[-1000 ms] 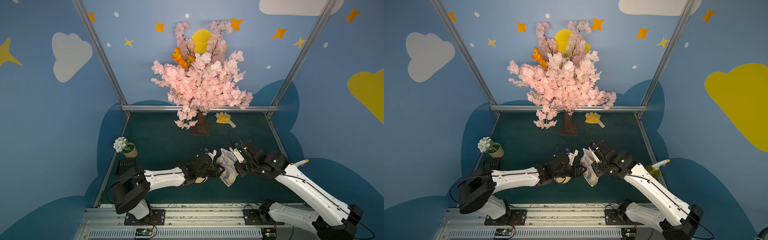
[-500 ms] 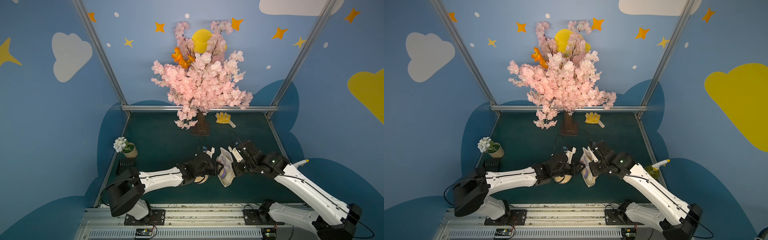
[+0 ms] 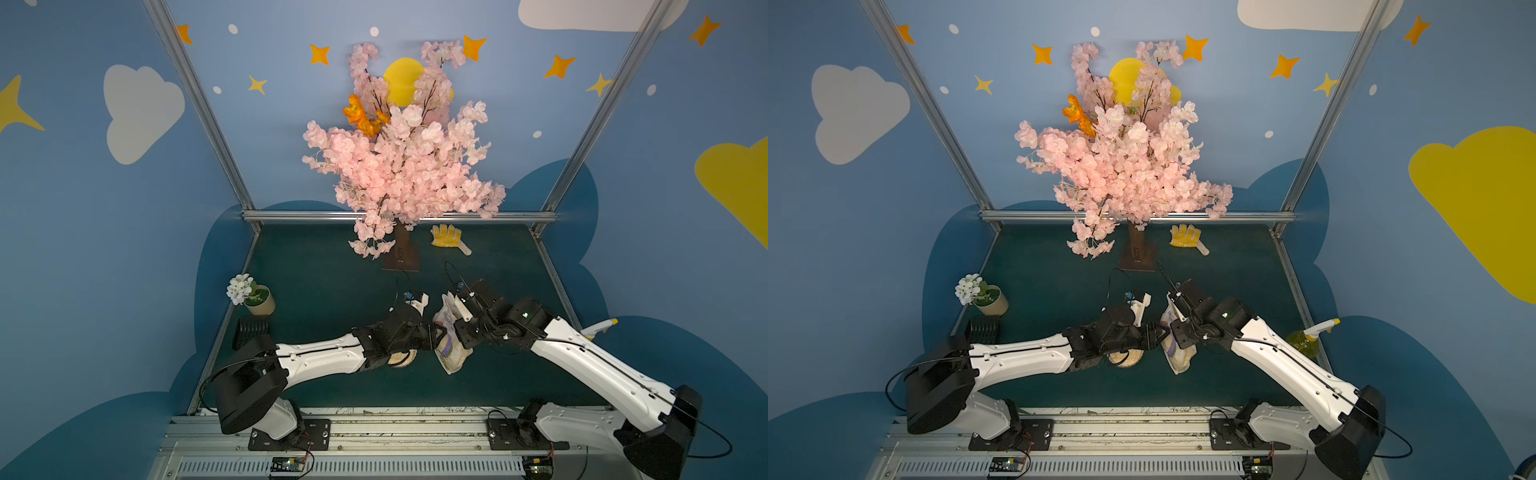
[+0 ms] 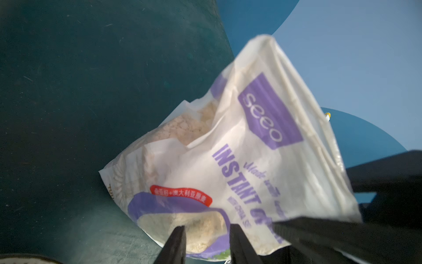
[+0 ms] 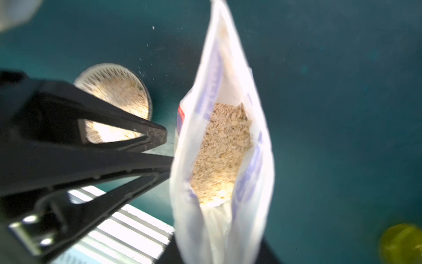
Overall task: Pour the oats into the breakfast bowl
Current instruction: Close the oats bag at the center of the board.
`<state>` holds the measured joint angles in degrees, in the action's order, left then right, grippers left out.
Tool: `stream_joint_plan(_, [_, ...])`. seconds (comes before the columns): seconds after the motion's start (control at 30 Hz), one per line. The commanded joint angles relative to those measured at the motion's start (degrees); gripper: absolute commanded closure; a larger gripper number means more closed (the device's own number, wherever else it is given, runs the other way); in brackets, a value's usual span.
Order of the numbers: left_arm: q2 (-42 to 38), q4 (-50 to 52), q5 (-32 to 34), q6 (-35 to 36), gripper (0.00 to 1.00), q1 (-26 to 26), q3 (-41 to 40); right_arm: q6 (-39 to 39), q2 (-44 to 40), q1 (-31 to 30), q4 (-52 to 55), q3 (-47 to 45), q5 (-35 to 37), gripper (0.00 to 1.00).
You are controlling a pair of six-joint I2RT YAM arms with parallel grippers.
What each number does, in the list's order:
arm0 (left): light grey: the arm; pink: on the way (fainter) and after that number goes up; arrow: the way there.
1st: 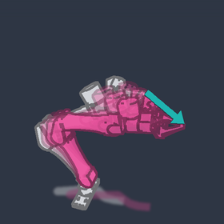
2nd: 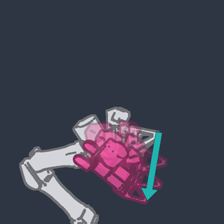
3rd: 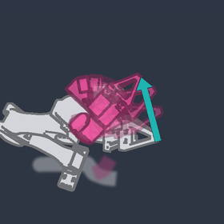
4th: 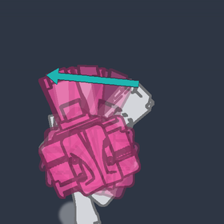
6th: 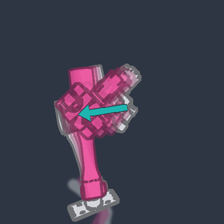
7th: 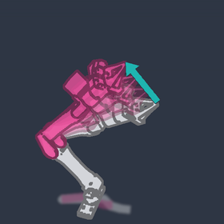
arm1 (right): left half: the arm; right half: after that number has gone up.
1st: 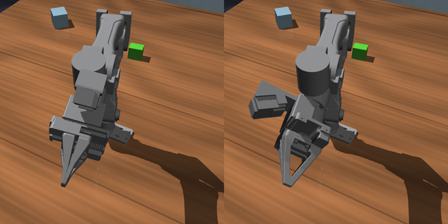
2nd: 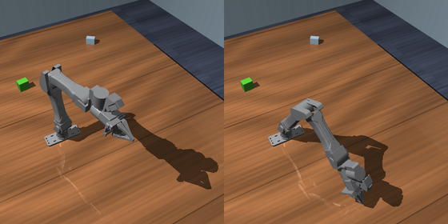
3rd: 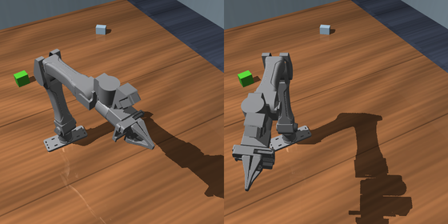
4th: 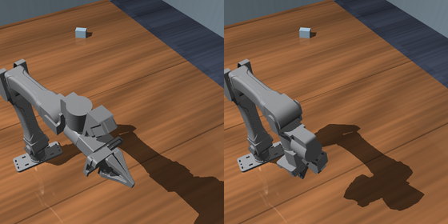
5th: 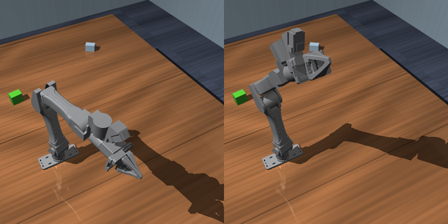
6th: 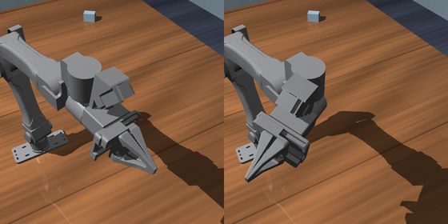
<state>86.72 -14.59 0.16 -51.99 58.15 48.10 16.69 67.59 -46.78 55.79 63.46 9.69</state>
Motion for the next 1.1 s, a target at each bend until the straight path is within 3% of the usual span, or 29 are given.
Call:
stream_joint_plan(0.0, [0.57,-0.26,-0.16,0.13,0.64,0.04,0.00,0.15,0.58,-0.36,-0.19,2.61,3.48,1.00])
stream_joint_plan(0.13, [0.61,-0.14,-0.08,0.21,0.66,0.02,-0.05,3.62,-0.39,-2.03,0.19,3.92,7.23,1.00])
stream_joint_plan(0.3, [0.51,0.00,0.02,0.13,0.70,0.03,-0.29,2.79,-4.52,-2.66,-6.37,-0.10,5.63,1.00])
stream_joint_plan(0.33, [0.47,0.00,-0.03,0.13,0.69,-0.02,-0.31,3.12,-4.84,-2.37,-6.55,-0.39,5.82,0.94])
stream_joint_plan(0.37, [0.47,0.00,-0.07,0.18,0.69,0.03,-0.30,2.89,-5.15,-1.98,-6.48,-0.60,5.82,0.77])
stream_joint_plan(0.43, [0.63,0.01,-0.16,0.24,0.69,0.03,-0.26,2.49,-5.21,-1.72,-6.57,-0.62,6.51,0.59])
stream_joint_plan(0.5, [0.91,0.01,-0.31,0.31,0.69,-0.01,-0.11,1.66,-4.94,-1.34,-6.93,-0.71,6.18,0.56])
stream_joint_plan(0.77, [1.35,-0.44,-0.95,0.13,0.70,0.04,0.11,-0.43,-1.94,-0.02,-7.35,0.47,6.29,0.66])
stream_joint_plan(0.83, [1.28,-0.44,-0.95,0.18,0.70,0.03,0.12,-0.75,-1.54,-0.01,-7.45,0.75,6.66,0.93])
stream_joint_plan(0.87, [1.26,-0.44,-0.95,0.21,0.70,0.02,0.15,-0.97,-1.36,0.07,-7.41,0.94,7.00,1.00])
stream_joint_plan(1.07, [1.24,-0.34,-0.54,0.31,0.73,0.03,0.04,0.37,-2.44,-0.20,-8.03,2.43,7.51,1.00])
